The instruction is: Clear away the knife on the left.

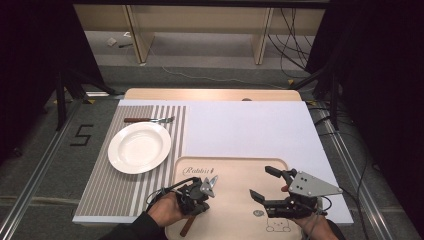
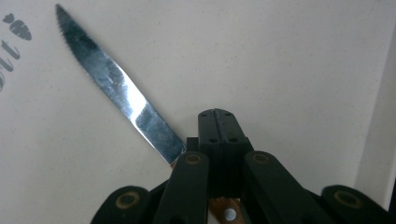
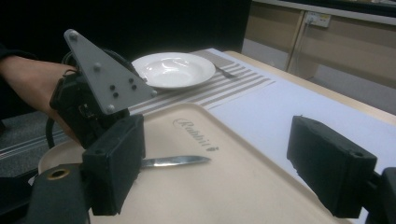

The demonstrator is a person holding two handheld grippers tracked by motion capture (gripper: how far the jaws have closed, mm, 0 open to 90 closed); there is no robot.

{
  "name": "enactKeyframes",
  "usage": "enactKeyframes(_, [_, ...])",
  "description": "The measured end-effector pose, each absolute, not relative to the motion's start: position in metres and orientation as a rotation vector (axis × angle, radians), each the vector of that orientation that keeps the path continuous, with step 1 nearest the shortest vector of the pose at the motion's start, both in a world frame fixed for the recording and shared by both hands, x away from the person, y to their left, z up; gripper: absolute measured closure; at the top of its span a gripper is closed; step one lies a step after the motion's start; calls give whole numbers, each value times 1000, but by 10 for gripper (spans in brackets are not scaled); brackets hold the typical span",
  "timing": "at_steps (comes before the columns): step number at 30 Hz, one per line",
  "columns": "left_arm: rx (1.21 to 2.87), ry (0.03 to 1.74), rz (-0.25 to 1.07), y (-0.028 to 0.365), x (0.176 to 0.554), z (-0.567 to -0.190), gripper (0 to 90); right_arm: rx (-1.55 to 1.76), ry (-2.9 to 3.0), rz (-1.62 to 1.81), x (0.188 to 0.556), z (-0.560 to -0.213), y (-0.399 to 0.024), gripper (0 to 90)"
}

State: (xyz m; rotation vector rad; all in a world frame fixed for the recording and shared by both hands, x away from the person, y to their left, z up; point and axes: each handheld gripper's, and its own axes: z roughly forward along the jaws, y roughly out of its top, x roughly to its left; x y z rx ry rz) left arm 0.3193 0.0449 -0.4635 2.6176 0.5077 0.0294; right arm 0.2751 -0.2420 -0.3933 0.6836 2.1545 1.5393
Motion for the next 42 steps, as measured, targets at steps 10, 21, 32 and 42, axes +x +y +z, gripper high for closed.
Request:
enactKeyframes(10, [2622, 529, 32, 49, 323, -463, 900, 690, 2148, 1548, 277, -394, -244, 204])
enactKeyframes(21, [2626, 538, 29, 54, 324, -463, 900, 691, 2146, 1545, 277, -394, -244, 204])
enactKeyframes(32, [2624, 558, 34, 59, 324, -462, 900, 692, 2146, 1545, 276, -393, -244, 204])
enactKeyframes(42, [2629, 563, 35, 62, 324, -462, 900, 692, 2148, 1544, 276, -393, -244, 204])
